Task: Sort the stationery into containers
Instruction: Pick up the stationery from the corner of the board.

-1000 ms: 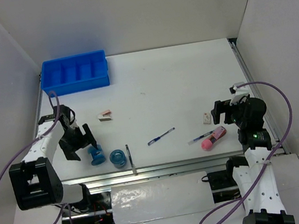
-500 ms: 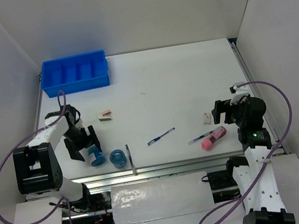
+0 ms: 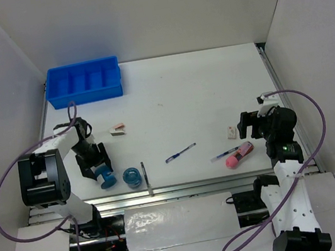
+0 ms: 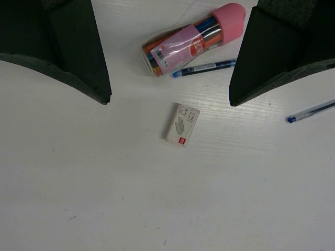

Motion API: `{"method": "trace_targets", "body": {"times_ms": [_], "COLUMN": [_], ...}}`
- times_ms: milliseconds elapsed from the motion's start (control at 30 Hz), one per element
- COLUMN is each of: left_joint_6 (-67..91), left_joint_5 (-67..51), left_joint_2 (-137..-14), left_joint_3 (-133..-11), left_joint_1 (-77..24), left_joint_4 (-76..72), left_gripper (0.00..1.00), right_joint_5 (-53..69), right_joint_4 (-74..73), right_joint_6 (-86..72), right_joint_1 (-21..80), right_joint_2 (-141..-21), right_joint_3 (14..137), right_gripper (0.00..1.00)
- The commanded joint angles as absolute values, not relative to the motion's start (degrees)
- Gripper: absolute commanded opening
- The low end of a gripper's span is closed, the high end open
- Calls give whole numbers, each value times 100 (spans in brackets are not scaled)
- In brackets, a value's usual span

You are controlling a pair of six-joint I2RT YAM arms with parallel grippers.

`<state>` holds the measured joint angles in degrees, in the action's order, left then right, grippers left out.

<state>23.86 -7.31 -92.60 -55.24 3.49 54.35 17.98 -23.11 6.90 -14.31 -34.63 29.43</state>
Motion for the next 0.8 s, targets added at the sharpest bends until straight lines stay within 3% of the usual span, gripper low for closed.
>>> {"method": "trace_targets", "body": {"times_ms": [0, 67, 100, 167, 200, 300, 367, 533, 767], "left_joint_6": [2276, 2259, 2250, 2250, 2259, 2312, 2303, 2233, 1785], "left_joint_5": [-826, -957, -984, -1028, -1011, -1063, -1046, -353, 685], "left_joint_2": [-9299, -9273, -9264, -9185, -9167, -9071, -8983, -8536, -7875], "left_joint_3": [-5678, -5687, -5695, -5739, -5757, -5923, -6133, -6793, -6374], "left_joint_1": [281, 272, 272, 272, 272, 272, 272, 299, 237], "left_joint_4": [5476, 5458, 5415, 5379, 5353, 5318, 5247, 4651, 1807], "left_gripper": [73, 64, 51, 38, 26, 7, 0, 0, 0], "right_joint_5": [1731, 1714, 1714, 1714, 1723, 1731, 1740, 1775, 1819], "right_joint_4": [-1951, -1960, -1960, -1960, -1960, -1951, -1960, -1960, -1986], "right_joint_6": [642, 650, 642, 642, 642, 650, 650, 659, 694], "right_joint_1": [-1468, -1468, -1468, -1459, -1459, -1468, -1468, -1468, -1459], "right_joint_2": [-3489, -3472, -3472, -3463, -3445, -3428, -3419, -3393, -3393], "right_joint_3": [2953, 2953, 2944, 2953, 2944, 2927, 2936, 2927, 2918], "right_gripper": [100, 100, 100, 100, 100, 100, 100, 100, 100]}}
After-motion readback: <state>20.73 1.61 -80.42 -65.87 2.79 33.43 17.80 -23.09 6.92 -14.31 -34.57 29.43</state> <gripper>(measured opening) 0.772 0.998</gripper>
